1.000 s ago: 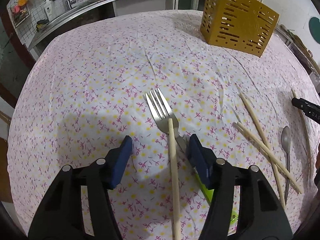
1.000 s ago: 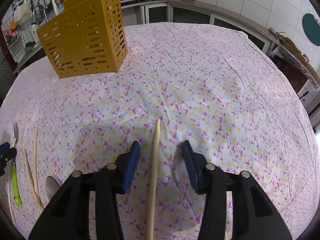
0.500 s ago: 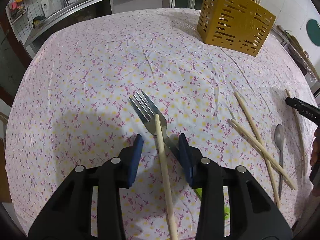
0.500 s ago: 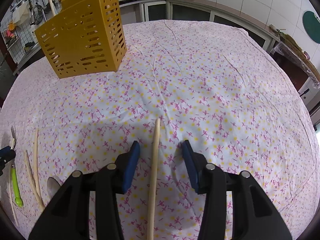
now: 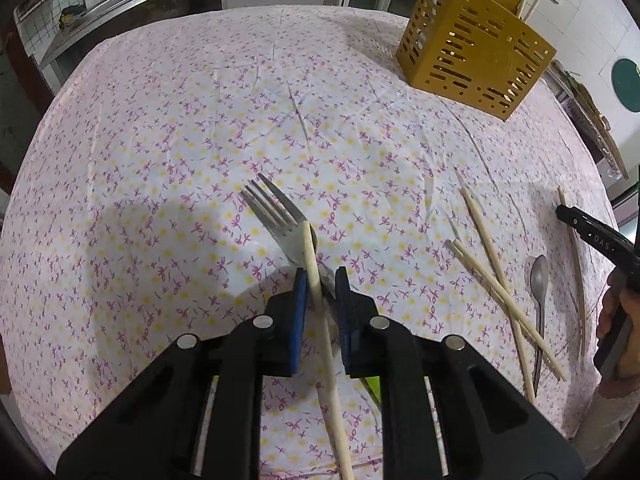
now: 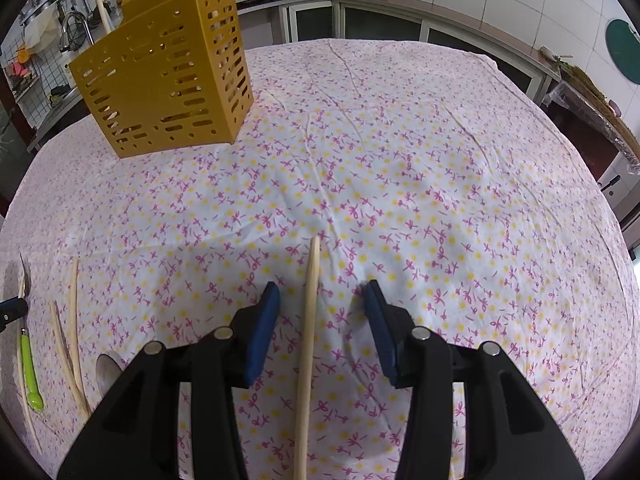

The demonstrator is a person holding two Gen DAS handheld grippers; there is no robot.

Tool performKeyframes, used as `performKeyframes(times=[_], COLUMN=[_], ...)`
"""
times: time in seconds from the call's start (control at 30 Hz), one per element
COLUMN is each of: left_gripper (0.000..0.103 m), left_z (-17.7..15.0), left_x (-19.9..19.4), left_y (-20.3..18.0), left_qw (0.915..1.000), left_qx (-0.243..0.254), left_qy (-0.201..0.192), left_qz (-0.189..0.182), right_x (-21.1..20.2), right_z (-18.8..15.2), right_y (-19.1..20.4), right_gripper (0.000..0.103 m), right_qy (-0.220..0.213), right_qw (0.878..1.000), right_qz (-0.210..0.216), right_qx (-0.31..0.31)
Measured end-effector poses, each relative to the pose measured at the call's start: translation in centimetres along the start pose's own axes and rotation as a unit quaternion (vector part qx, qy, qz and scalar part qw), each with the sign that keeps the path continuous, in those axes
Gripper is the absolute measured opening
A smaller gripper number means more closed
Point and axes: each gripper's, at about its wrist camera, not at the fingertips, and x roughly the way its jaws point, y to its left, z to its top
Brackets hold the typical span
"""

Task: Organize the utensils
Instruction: 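Close the left tool on its chopstick while the right tool grips its chopstick, then carry both chopsticks over the yellow caddy and lower them inside with both tools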

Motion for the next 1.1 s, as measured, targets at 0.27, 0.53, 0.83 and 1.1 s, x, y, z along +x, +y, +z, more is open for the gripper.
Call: performKeyframes(times=[0.27,0.53,0.83,1.1], left_gripper=[0.022,0.018,0.005,0.005], left_z=[0.0,0.0,0.3,0.8], left_x=[-1.0,0.4,0.4,-2.7], left_y=[1.1,1.3,1.3,0.9], left_qw=[0.9999,0.9995,0.9989,0.9984], left_qx=[-0.006,-0.008,-0.003,-0.003], left_qy=[-0.005,0.003,0.000,-0.046], left_qz=[0.015,0.031,0.047,0.033], right_x=[0.0,0.1,-0.5,-4.2], right_z=[-0.1,0.0,0.6,1.5], right_y=[-0.2,0.0,0.1,0.1], right_gripper=[0.045,0.045,0.007,0.006], right_qy=[-0.001,0.004,0.005,-0.055], right_qw=[1.000,1.000,1.000,0.998], right_qz=[0.001,-0.004,0.001,0.022], right_qx=[0.000,-0.006,-0.008,0.001])
